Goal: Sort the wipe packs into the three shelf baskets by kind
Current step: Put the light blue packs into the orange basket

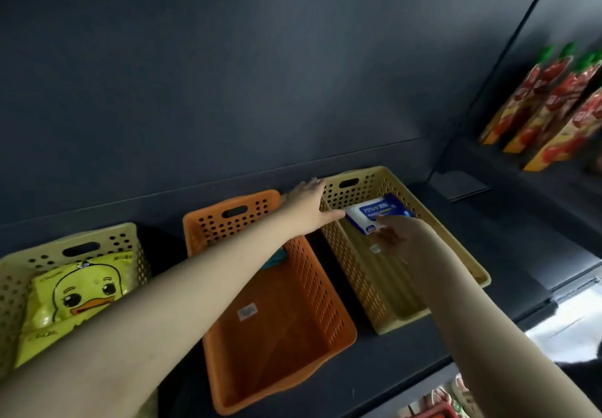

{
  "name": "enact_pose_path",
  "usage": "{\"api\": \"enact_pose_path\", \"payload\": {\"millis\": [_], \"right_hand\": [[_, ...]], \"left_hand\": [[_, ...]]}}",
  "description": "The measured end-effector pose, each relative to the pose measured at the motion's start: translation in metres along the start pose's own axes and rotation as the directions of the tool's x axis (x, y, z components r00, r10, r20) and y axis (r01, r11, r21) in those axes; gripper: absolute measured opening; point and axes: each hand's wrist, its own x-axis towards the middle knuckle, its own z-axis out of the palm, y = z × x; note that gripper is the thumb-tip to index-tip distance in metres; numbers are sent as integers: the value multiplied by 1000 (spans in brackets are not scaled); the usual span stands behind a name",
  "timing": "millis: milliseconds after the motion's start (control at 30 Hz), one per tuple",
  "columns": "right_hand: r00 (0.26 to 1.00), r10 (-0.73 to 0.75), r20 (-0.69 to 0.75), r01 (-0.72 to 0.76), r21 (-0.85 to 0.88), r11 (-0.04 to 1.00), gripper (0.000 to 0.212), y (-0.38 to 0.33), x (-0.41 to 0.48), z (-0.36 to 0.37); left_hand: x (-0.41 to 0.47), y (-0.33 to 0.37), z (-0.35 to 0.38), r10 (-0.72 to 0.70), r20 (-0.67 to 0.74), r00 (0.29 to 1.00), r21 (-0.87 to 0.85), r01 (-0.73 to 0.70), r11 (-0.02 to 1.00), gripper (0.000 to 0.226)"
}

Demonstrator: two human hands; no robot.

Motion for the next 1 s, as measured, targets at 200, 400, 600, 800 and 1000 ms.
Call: {"api": "enact_pose_path", "payload": {"millis": [200,400,600,800,1000], "right_hand": [[998,58,-6,-58,-69,996,44,-2,41,15],[999,45,2,-45,-104,994,41,7,51,29],[996,82,17,-81,-70,994,40,9,52,31],[996,89,8,-88,-57,994,25,2,48,28],[1000,-7,20,9,-78,997,37,-18,12,2]], "left_hand": [[13,-6,1,55,-26,998,204,-48,978,94],[11,-11,-1,34,-46,998,171,-26,985,92],[14,-8,-2,32,-59,998,175,-22,984,91],[17,-6,-3,30,-47,998,198,-20,980,92],[16,-7,-22,69,63,996,128,-77,989,89]]}}
